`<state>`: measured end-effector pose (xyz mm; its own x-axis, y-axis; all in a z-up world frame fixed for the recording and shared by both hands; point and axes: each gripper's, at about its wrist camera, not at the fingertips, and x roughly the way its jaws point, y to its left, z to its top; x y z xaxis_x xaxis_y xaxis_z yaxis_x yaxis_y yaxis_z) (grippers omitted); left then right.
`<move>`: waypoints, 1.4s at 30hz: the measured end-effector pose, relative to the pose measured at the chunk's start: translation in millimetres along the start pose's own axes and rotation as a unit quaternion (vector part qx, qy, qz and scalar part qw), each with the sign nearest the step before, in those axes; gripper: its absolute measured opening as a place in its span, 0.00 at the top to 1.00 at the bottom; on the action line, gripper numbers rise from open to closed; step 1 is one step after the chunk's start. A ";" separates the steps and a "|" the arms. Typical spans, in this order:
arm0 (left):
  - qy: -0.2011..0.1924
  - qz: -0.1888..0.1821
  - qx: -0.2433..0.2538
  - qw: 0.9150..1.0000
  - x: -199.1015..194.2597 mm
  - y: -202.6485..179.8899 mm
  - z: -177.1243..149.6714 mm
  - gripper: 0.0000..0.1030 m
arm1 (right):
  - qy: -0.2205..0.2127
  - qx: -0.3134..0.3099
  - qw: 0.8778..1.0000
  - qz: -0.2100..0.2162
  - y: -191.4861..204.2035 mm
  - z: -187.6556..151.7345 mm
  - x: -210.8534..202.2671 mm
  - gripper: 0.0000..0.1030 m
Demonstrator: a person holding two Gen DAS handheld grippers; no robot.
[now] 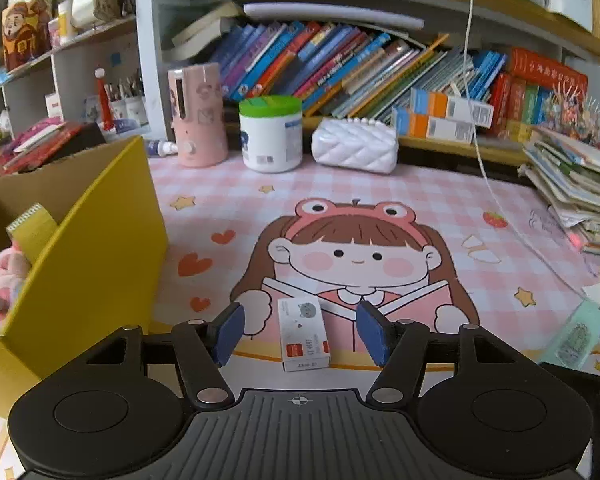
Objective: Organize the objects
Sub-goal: 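Grasp the white small box with the left tool while the right tool holds the device, then lift the white box and green device and carry both over the yellow box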
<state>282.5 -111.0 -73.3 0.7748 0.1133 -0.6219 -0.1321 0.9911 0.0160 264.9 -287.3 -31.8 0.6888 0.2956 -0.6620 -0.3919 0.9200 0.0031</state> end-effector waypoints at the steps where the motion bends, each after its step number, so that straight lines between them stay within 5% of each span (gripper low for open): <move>1: 0.005 0.000 0.000 1.000 3.8 -0.6 0.1 0.39 | 0.000 0.000 1.000 0.000 -0.6 -1.2 0.2 0.35; 7: 0.049 0.012 -0.016 0.999 31.5 -1.9 -1.4 0.43 | 0.008 0.001 1.000 -0.005 -6.8 -1.8 5.3 0.35; 14: 0.063 0.008 -0.001 0.998 39.7 -8.1 -4.4 0.72 | 0.010 0.005 1.000 -0.012 -12.4 -1.4 8.1 0.35; 21: 0.062 -0.002 -0.001 0.998 31.4 -4.5 -4.1 0.73 | 0.012 0.008 1.000 -0.013 -12.0 -1.2 8.8 0.35; 26: 0.027 -0.034 -0.013 0.999 1.5 1.9 6.3 0.73 | 0.013 0.008 1.000 -0.018 -3.4 0.7 7.9 0.35; 42: -0.037 -0.098 -0.047 0.993 -106.0 59.4 -3.6 0.73 | 0.007 -0.003 1.000 -0.014 77.3 0.7 -18.3 0.35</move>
<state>190.2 -64.3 -9.2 0.8344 -0.0727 -0.5464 -0.0284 0.9843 -0.1744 222.5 -221.5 -19.0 0.6916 0.2656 -0.6717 -0.3754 0.9266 -0.0200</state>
